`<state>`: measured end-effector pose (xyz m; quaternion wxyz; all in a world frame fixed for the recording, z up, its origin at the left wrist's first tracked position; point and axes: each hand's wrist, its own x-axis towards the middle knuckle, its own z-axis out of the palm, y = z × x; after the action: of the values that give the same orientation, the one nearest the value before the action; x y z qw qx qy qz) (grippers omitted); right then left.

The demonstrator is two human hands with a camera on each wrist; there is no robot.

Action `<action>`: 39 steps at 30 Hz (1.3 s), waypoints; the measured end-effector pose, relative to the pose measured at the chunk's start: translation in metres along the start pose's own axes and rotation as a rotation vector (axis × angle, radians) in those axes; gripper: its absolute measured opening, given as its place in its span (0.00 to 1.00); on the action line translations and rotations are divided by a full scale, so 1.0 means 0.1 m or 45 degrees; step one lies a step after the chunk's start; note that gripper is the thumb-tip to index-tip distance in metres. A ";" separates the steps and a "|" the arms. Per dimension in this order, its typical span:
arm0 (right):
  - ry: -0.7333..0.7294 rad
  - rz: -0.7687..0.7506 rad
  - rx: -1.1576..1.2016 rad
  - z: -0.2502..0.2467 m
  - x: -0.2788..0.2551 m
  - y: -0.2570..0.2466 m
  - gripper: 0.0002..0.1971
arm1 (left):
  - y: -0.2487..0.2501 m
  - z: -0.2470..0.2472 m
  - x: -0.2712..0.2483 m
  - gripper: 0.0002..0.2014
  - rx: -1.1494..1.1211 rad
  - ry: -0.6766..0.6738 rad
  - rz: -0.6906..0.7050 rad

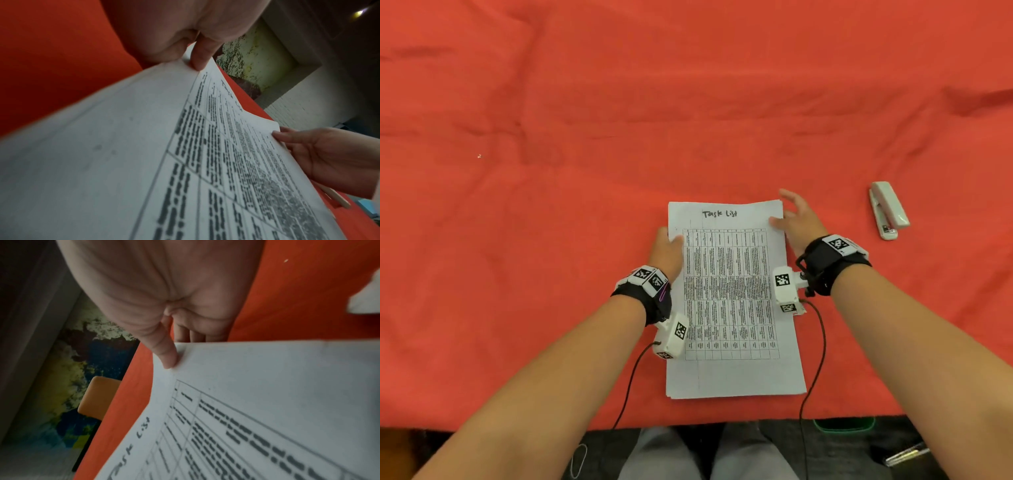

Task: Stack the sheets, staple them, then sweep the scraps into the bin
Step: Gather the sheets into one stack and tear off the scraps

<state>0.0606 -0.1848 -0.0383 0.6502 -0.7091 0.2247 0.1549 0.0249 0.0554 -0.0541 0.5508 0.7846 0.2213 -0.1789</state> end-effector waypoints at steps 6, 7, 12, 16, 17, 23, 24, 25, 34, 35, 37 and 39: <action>-0.028 -0.092 -0.259 0.03 0.08 0.00 0.26 | 0.09 -0.09 0.17 0.17 -0.145 0.004 0.101; -0.032 -0.102 -0.276 0.03 0.10 0.02 0.26 | 0.08 -0.11 0.21 0.23 -0.148 -0.021 0.132; -0.021 -0.100 -0.254 0.07 0.08 0.00 0.23 | 0.02 -0.15 0.37 0.25 0.064 -0.106 0.234; -0.011 -0.093 -0.288 0.09 0.12 0.01 0.21 | 0.07 -0.16 0.33 0.21 0.045 -0.099 0.254; -0.009 -0.095 -0.301 0.09 0.14 0.02 0.21 | 0.07 -0.16 0.33 0.21 0.039 -0.100 0.250; -0.037 -0.109 -0.339 0.08 0.16 0.05 0.24 | 0.06 -0.16 0.35 0.22 0.021 -0.104 0.262; -0.035 -0.095 -0.341 0.08 0.17 0.05 0.23 | 0.06 -0.15 0.35 0.22 0.028 -0.098 0.261; -0.035 -0.086 -0.348 0.08 0.18 0.05 0.22 | 0.06 -0.15 0.35 0.21 0.032 -0.087 0.260; -0.045 -0.039 -0.346 0.08 0.25 0.10 0.25 | 0.03 -0.10 0.37 0.20 0.054 -0.084 0.215; -0.047 -0.032 -0.326 0.09 0.25 0.10 0.24 | 0.03 -0.09 0.37 0.21 0.051 -0.080 0.213; -0.040 -0.014 -0.306 0.11 0.25 0.09 0.24 | 0.03 -0.08 0.37 0.21 0.058 -0.078 0.203; -0.011 0.005 -0.335 0.12 0.27 0.09 0.24 | 0.04 -0.06 0.37 0.23 0.052 -0.069 0.203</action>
<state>0.0799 -0.1763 -0.0609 0.5523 -0.7870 0.2010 0.1875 0.0583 0.0659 -0.0687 0.5530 0.8056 0.1395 -0.1602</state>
